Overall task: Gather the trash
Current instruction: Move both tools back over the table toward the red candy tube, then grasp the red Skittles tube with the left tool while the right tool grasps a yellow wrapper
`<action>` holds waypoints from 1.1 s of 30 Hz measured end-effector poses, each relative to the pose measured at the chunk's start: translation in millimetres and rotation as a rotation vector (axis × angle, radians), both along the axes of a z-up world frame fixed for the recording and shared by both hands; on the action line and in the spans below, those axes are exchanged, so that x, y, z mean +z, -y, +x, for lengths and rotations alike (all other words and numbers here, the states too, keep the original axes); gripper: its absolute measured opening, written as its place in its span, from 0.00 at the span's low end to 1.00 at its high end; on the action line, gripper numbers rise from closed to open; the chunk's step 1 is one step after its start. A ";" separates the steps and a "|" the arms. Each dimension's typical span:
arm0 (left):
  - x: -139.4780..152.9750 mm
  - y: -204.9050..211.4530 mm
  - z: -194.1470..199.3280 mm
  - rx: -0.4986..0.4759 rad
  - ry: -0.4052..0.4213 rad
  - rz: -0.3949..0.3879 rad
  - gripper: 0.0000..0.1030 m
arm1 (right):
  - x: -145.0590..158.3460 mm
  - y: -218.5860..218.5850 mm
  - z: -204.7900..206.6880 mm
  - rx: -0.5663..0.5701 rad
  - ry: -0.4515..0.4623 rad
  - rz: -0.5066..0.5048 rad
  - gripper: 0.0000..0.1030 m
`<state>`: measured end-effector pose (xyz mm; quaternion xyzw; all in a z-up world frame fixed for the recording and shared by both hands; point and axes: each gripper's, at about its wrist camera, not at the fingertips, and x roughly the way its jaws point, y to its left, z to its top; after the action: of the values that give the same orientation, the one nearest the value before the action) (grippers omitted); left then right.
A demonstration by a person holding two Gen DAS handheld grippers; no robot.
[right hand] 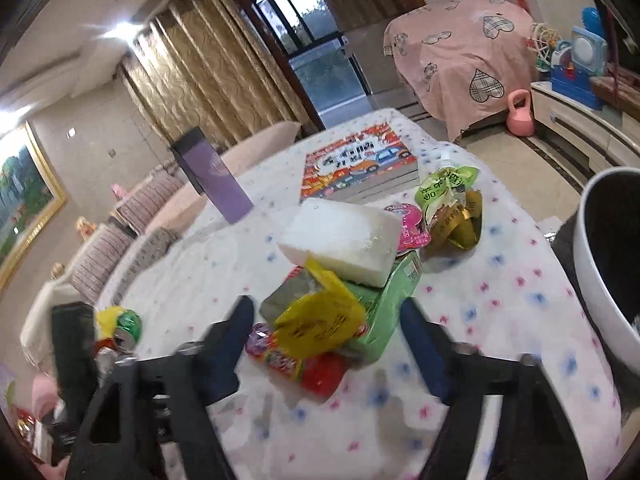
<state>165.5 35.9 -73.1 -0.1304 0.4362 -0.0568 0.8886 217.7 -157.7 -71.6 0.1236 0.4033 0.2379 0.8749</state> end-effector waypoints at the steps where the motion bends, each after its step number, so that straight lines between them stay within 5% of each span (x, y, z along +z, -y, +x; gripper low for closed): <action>1: 1.7 1.3 4.6 -0.019 0.013 0.006 0.78 | -1.0 1.9 1.3 0.004 -0.010 0.009 0.20; 4: 4.9 4.5 23.0 -0.094 0.051 0.006 0.84 | 3.6 7.9 -8.4 -0.007 0.014 -0.017 0.02; 12: -13.6 21.4 52.5 -0.274 0.003 -0.056 0.86 | 11.0 43.6 -36.7 -0.059 0.023 0.020 0.00; 21: -2.8 66.1 -10.0 -0.514 -0.001 -0.094 0.86 | 9.6 87.4 -52.2 -0.159 0.017 0.031 0.00; 33: 4.8 112.6 -0.8 -0.493 0.043 0.242 0.87 | 13.9 126.6 -72.3 -0.240 0.027 0.037 0.00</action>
<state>164.7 -76.7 -68.3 0.0883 0.4393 -0.2217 0.8661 145.3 -284.3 -57.6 0.1840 0.3694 0.1403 0.9000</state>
